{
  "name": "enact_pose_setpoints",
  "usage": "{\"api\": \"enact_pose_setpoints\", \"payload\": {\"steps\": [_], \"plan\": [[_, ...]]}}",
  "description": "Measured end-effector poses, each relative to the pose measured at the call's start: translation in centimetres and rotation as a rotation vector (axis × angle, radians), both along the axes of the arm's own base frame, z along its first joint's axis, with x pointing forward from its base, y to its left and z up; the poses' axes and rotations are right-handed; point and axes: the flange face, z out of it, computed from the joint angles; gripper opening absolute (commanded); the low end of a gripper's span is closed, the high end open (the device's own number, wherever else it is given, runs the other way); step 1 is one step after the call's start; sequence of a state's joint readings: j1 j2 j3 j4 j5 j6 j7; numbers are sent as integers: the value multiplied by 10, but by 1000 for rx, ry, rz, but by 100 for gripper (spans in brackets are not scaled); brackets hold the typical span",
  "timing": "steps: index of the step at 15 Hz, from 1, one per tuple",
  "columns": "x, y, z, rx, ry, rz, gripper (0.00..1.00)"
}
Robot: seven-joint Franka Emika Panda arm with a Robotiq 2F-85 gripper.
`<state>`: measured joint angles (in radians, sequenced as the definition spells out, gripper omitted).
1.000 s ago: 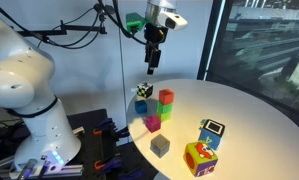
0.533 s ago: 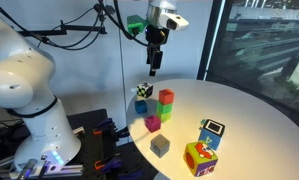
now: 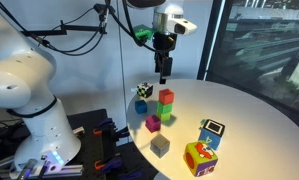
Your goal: Put the grey toy block on top on the stacked toy blocks
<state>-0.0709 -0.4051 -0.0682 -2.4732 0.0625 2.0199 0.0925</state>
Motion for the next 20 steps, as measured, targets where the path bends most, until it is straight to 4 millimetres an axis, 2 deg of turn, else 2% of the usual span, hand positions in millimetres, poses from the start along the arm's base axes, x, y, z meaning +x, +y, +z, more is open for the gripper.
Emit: {"api": "enact_pose_setpoints", "payload": {"steps": [5, 11, 15, 20], "plan": [[7, -15, -32, -68, -57, 13, 100], [1, -40, -73, -77, -98, 6, 100], [-2, -52, -101, -86, -60, 17, 100], [-3, -58, -129, -122, 7, 79, 100]]}}
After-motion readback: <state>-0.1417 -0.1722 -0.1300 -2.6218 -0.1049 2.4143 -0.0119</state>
